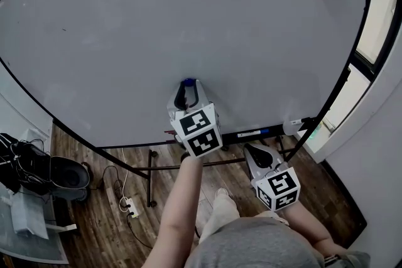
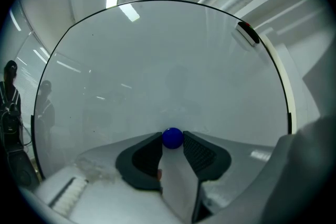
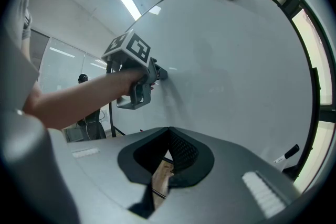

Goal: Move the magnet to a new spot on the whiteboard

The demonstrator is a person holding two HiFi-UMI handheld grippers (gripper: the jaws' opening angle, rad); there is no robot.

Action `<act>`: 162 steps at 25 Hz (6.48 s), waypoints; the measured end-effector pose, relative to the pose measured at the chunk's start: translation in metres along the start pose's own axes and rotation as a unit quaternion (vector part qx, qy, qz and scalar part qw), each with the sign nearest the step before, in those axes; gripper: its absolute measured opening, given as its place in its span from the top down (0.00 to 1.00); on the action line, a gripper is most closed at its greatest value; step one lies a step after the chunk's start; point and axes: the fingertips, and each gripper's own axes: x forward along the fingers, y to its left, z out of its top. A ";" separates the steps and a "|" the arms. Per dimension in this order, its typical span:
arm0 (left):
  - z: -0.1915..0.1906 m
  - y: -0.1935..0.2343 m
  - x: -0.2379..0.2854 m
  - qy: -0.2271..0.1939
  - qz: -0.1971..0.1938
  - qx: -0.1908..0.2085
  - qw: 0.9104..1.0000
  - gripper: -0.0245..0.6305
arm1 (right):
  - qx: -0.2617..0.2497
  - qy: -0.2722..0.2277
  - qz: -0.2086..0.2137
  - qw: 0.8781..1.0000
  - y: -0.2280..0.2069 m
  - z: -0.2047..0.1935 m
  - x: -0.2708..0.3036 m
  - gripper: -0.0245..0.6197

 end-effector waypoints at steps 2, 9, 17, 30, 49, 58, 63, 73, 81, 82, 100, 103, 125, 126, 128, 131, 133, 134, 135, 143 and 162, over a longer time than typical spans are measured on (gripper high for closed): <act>0.000 0.000 0.000 0.000 0.002 -0.001 1.000 0.76 | -0.001 -0.001 -0.001 1.000 0.000 0.000 0.000 0.96; -0.001 0.002 0.001 0.009 -0.007 -0.006 1.000 0.76 | -0.003 -0.001 -0.001 1.000 0.002 0.002 -0.002 0.96; 0.004 0.005 -0.020 0.002 -0.016 -0.021 1.000 0.76 | -0.005 0.000 0.005 1.000 0.007 0.002 -0.007 0.96; 0.000 0.019 -0.092 -0.009 -0.020 -0.034 0.999 0.76 | -0.010 -0.010 0.035 0.999 0.042 0.002 -0.029 0.96; 0.001 0.056 -0.166 -0.015 0.033 -0.050 0.998 0.76 | -0.020 -0.001 0.099 0.995 0.083 -0.002 -0.050 0.96; 0.008 0.098 -0.164 -0.022 0.055 -0.052 0.997 0.76 | -0.023 0.001 0.120 0.992 0.104 0.004 -0.023 0.96; 0.011 0.129 -0.155 -0.024 0.059 -0.053 0.997 0.76 | -0.023 0.000 0.121 0.992 0.119 0.009 -0.002 0.96; 0.015 0.181 -0.118 -0.024 0.049 -0.053 0.997 0.76 | -0.025 0.003 0.100 0.995 0.136 0.020 0.046 0.96; 0.011 0.208 -0.084 -0.017 0.025 -0.050 0.998 0.76 | -0.025 0.002 0.076 0.997 0.145 0.028 0.082 0.96; 0.011 0.209 -0.079 -0.016 0.022 -0.050 0.998 0.76 | -0.025 0.002 0.074 0.997 0.146 0.028 0.086 0.96; 0.011 0.221 -0.022 -0.010 -0.026 -0.029 0.999 0.76 | -0.013 -0.004 0.016 1.000 0.145 0.037 0.124 0.96; 0.012 0.220 -0.017 -0.010 -0.030 -0.025 0.999 0.76 | -0.010 -0.005 0.010 1.000 0.143 0.038 0.126 0.96; 0.005 0.217 -0.030 -0.006 -0.024 -0.034 0.999 0.76 | -0.006 -0.003 0.002 1.000 0.145 0.032 0.107 0.96; 0.004 0.217 -0.033 -0.005 -0.024 -0.035 0.999 0.76 | -0.006 -0.003 0.004 1.000 0.146 0.032 0.106 0.96; 0.002 0.216 -0.039 -0.004 -0.022 -0.037 0.999 0.76 | -0.008 -0.002 0.009 1.000 0.148 0.031 0.103 0.96; 0.001 0.211 -0.050 -0.004 -0.021 -0.044 0.999 0.76 | -0.009 -0.002 0.018 1.000 0.147 0.029 0.097 0.96; 0.000 0.208 -0.059 -0.006 -0.024 -0.050 0.998 0.76 | -0.011 -0.001 0.027 1.000 0.148 0.028 0.093 0.96; -0.001 0.206 -0.064 -0.008 -0.027 -0.052 0.998 0.76 | -0.012 -0.001 0.032 0.999 0.149 0.027 0.091 0.96; -0.003 0.204 -0.070 -0.009 -0.030 -0.053 0.998 0.76 | -0.014 -0.001 0.036 0.999 0.150 0.027 0.088 0.96; -0.019 0.188 -0.113 -0.003 -0.017 -0.071 0.997 0.86 | -0.023 0.001 0.068 0.997 0.148 0.025 0.064 0.96; -0.064 0.135 -0.241 -0.005 0.033 -0.110 0.993 0.96 | -0.020 -0.017 0.131 0.991 0.144 0.020 0.004 0.96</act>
